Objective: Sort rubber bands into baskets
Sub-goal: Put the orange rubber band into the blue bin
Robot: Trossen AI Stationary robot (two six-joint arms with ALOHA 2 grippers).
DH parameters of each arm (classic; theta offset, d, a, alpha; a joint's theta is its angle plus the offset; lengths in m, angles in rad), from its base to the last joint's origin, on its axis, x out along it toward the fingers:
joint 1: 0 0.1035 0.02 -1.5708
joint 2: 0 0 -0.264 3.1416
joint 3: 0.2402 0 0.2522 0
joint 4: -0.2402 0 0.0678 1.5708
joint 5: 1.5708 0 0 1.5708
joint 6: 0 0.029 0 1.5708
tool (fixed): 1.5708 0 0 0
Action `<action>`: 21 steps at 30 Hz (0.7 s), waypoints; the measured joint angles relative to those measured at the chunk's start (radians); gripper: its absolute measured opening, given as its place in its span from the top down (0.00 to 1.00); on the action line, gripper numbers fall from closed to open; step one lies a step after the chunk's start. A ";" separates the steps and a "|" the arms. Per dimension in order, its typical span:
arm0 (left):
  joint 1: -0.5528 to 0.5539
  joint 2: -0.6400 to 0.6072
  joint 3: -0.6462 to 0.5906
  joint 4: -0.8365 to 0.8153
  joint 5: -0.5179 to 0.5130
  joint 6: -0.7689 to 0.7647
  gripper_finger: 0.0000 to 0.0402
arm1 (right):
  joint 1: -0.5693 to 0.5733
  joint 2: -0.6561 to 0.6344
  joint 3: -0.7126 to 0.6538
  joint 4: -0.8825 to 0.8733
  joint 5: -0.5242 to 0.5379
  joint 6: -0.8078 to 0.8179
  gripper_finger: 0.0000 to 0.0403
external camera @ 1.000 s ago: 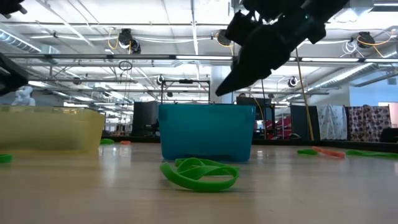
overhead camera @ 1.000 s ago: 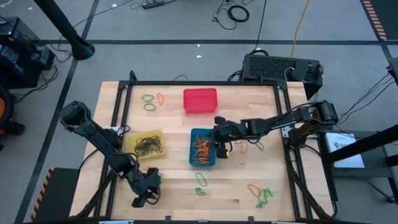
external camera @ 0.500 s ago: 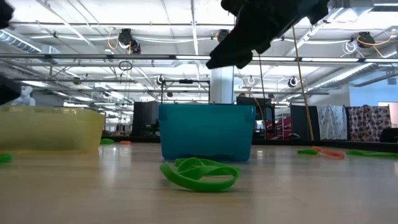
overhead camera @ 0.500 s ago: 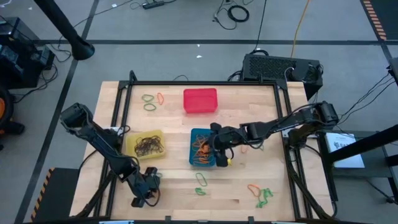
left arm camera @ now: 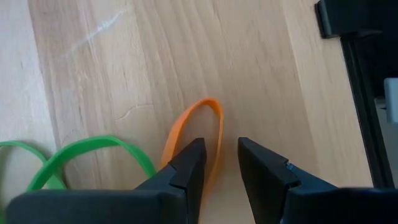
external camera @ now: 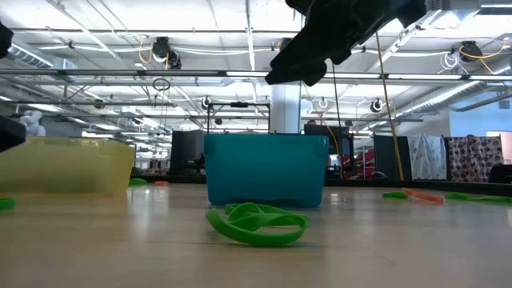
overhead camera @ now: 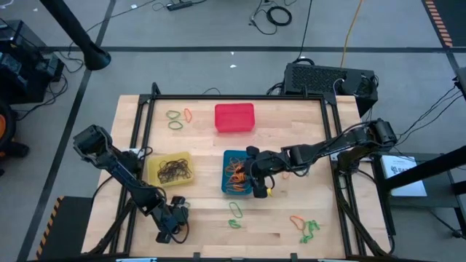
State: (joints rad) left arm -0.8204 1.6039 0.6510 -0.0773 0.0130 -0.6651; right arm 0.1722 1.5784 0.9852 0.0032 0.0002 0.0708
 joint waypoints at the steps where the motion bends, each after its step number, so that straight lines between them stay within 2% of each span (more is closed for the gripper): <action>1: 0.000 0.000 0.000 -0.001 0.002 0.000 0.75 | 0.000 0.000 0.000 0.000 0.000 0.000 0.55; 3: 0.000 0.000 0.000 -0.003 0.003 0.000 0.79 | 0.000 0.000 0.000 0.000 -0.001 0.001 0.55; 8: 0.001 -0.010 0.005 -0.009 0.010 0.056 0.97 | 0.003 0.000 0.000 0.000 -0.004 0.031 0.55; 16: 0.001 -0.123 0.068 -0.011 0.029 0.252 0.99 | 0.048 0.000 0.000 -0.002 -0.006 0.031 0.55; 19: 0.008 -0.189 0.097 -0.009 -0.046 0.373 0.99 | 0.075 0.000 0.000 -0.008 -0.006 0.031 0.55; 21: 0.019 -0.235 0.108 -0.003 -0.132 0.456 0.99 | 0.093 0.000 0.000 -0.019 -0.006 0.031 0.55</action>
State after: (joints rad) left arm -0.8017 1.3690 0.7595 -0.0804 -0.1193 -0.2093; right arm 0.2653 1.5784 0.9852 -0.0157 -0.0059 0.1015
